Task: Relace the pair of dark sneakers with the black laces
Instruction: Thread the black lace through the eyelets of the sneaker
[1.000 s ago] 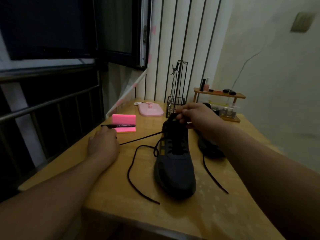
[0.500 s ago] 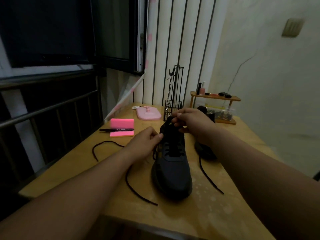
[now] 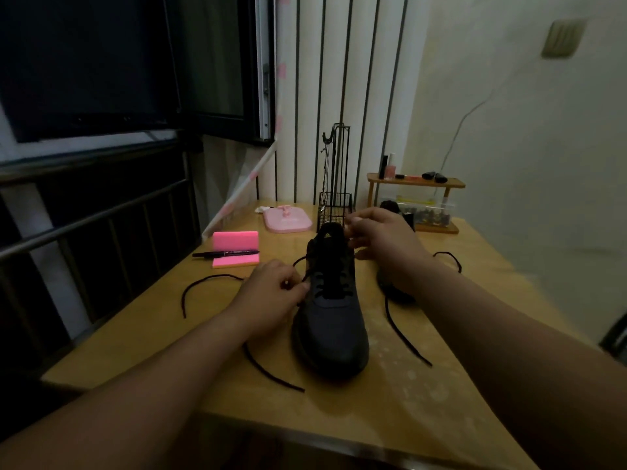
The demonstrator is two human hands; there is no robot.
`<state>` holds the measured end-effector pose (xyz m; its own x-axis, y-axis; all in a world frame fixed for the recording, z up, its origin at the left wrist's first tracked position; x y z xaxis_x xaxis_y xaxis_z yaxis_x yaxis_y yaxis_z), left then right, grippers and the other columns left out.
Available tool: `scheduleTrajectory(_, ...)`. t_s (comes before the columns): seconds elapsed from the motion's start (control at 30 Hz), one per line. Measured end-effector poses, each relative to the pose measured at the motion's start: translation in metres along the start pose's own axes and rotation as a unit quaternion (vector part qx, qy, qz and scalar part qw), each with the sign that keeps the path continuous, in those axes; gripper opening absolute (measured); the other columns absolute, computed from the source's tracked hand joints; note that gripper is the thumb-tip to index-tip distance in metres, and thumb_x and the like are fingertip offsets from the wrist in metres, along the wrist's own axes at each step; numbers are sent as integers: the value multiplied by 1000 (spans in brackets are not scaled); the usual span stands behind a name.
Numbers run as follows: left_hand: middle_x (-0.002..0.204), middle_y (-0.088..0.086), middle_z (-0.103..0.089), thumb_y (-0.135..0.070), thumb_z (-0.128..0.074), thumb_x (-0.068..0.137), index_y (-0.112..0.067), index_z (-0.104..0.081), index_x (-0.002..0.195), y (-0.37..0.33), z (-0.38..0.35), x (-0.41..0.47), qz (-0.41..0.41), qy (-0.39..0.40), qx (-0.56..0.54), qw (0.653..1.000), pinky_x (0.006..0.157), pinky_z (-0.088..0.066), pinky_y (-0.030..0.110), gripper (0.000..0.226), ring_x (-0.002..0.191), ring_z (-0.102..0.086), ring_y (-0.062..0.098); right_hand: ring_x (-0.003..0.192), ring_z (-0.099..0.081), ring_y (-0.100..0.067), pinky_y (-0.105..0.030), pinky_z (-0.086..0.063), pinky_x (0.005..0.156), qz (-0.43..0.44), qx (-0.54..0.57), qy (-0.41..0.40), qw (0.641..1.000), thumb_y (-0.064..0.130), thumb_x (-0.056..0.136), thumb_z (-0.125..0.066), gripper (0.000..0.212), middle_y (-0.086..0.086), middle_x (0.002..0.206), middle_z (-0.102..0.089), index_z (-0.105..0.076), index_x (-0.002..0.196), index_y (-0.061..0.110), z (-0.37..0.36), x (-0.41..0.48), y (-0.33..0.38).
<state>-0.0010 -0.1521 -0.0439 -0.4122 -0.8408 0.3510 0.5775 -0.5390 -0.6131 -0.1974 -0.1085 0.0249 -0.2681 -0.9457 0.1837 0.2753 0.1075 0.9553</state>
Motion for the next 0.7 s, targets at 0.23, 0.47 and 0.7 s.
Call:
scheduleTrajectory(0.23, 92, 12, -72, -30, -63, 101, -14, -77, 82, -57, 35, 9, 47, 42, -113, 992, 87, -54, 47, 29, 93, -67, 29, 70, -60, -13, -24, -48, 56, -78, -131, 200, 968, 24, 101, -64, 16, -3, 95, -70, -71, 115, 21, -63, -42, -16)
scheduleTrajectory(0.47, 97, 12, -69, -24, -62, 101, -3, -72, 95, -69, 44, 17, 137, -3, -251, 958, 83, -50, 40, 25, 96, -64, 26, 103, -65, -20, -42, -54, 98, -51, -13, 199, 979, 29, 104, -59, 16, 5, 109, -75, -74, 108, 24, -85, -53, -8)
scheduleTrajectory(0.7, 75, 4, -70, -30, -64, 102, -11, -70, 80, -50, 20, 13, 226, -23, -404, 886, 74, -54, 34, 29, 72, -68, 19, 112, -65, -15, -40, -53, 100, -25, -32, 210, 977, 23, 103, -62, 15, 5, 115, -72, -71, 114, 26, -89, -57, -1)
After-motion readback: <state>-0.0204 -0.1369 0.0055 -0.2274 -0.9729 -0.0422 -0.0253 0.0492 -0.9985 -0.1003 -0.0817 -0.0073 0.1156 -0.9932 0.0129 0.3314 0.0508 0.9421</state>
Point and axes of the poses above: each hand's wrist, its own x-axis towards the middle knuckle, its own z-axis out of the back of the hand, y = z × x, the point moved 10 cm from there along x, towards the middle knuckle
